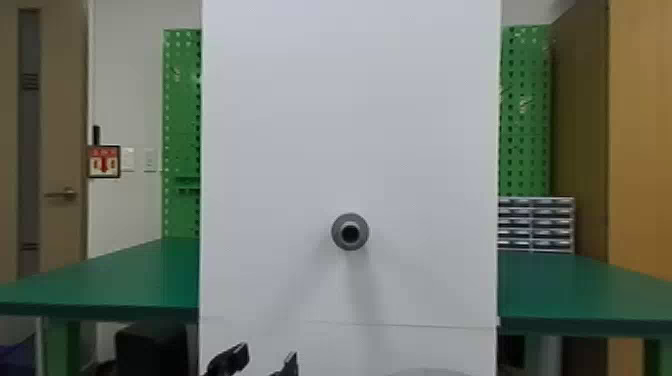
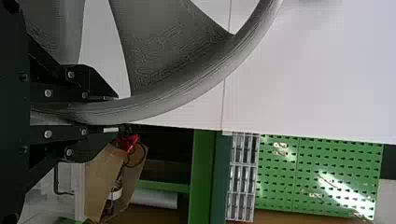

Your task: Hold the wheel and insert it

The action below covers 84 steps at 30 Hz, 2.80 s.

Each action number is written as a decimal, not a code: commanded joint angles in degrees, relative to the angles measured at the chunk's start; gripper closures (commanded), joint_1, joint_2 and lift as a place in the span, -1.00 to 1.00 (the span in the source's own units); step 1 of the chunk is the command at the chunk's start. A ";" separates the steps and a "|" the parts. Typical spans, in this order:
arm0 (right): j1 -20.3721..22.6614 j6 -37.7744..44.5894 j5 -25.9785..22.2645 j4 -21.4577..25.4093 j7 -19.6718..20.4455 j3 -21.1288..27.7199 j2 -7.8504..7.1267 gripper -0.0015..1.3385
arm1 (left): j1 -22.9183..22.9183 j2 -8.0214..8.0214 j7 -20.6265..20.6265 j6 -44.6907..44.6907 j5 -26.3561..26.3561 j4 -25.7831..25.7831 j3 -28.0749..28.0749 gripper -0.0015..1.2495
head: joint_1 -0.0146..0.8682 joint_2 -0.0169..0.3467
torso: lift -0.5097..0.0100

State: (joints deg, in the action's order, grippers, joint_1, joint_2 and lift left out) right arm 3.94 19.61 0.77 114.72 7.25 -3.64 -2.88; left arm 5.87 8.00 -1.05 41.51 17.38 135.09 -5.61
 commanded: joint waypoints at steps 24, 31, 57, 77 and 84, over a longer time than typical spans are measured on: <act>-11.41 27.33 -2.97 14.56 0.04 0.21 0.86 0.69 | 0.55 0.09 0.00 0.94 -0.24 0.00 -0.63 -0.15 | -0.96 -0.32 | -0.88; -15.27 35.24 -3.32 17.46 0.04 1.00 1.74 0.69 | 0.55 0.09 0.00 1.12 -0.24 0.00 -0.71 -0.15 | -0.96 -0.32 | -0.88; -32.68 55.28 -2.97 20.45 -0.04 1.35 2.93 0.69 | 1.34 0.88 0.09 2.09 -0.33 -0.26 -1.77 -0.15 | -0.96 -0.32 | -0.88; -39.62 58.53 -3.23 19.66 0.04 1.79 2.79 0.69 | 1.95 1.14 0.09 2.26 -0.06 -0.61 -2.65 -0.15 | -0.96 -0.32 | -0.88; -41.82 58.53 -4.20 18.25 0.04 1.79 2.35 0.69 | 2.13 1.23 0.09 2.26 -0.06 -0.79 -2.82 -0.15 | -0.96 -0.32 | -0.88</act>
State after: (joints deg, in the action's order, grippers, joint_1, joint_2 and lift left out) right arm -36.74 78.14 -3.13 133.69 7.25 -1.84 -0.30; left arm 7.97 9.14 -0.96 43.77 17.31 134.39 -8.35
